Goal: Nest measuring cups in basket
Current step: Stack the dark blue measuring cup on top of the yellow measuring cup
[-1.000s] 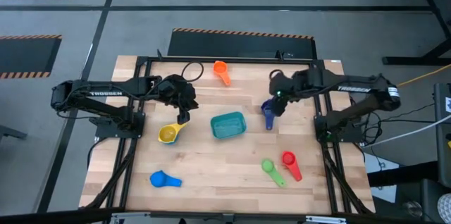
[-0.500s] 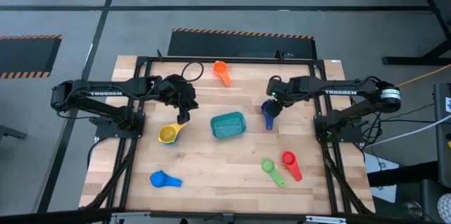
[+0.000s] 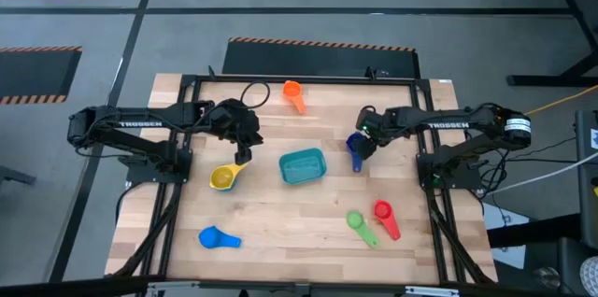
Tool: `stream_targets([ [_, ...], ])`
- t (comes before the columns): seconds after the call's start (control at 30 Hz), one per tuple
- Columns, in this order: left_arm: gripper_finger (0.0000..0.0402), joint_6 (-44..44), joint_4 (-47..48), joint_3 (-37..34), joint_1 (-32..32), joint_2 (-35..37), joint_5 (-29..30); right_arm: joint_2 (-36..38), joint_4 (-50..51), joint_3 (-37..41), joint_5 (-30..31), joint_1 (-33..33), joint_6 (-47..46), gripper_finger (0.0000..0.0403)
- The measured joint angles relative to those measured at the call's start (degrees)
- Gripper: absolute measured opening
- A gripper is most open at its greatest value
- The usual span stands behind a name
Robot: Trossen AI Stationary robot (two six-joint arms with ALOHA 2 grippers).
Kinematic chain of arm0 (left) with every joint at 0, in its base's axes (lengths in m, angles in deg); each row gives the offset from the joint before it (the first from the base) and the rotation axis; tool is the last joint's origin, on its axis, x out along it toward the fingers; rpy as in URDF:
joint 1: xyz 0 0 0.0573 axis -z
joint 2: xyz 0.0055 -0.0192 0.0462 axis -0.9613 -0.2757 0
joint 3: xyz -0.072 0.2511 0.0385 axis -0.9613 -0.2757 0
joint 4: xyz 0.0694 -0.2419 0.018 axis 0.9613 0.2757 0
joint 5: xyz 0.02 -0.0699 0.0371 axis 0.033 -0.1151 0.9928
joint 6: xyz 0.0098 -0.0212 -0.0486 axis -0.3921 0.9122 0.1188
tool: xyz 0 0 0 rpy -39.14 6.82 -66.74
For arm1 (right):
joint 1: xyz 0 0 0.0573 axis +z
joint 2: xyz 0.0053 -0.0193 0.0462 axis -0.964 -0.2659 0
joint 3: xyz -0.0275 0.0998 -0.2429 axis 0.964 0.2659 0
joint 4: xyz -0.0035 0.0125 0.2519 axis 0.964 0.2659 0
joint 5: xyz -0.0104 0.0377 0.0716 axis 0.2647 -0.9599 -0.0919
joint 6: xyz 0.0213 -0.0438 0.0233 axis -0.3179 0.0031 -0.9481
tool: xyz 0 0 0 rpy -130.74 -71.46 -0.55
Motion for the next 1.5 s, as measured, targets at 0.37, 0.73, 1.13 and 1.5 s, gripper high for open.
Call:
stream_targets([
  [0.37,0.0047,0.0,0.0,0.0,0.02,0.0,0.0,0.0,-8.28,4.89,-0.03,0.0,-1.79,0.0193],
  [0.73,0.0047,0.0,0.0,0.0,0.02,0.0,0.0,0.0,-10.56,7.37,-0.03,0.0,-3.04,0.0073],
  [1.13,0.0047,-0.04,0.0,0.0,0.0,0.0,0.0,-0.02,-11.04,5.42,-0.64,0.02,1.08,0.0018],
  [1.5,0.0099,0.09,0.0,0.0,0.0,0.0,0.0,-0.02,-10.88,-8.11,-2.37,1.5,7.8,0.0015],
])
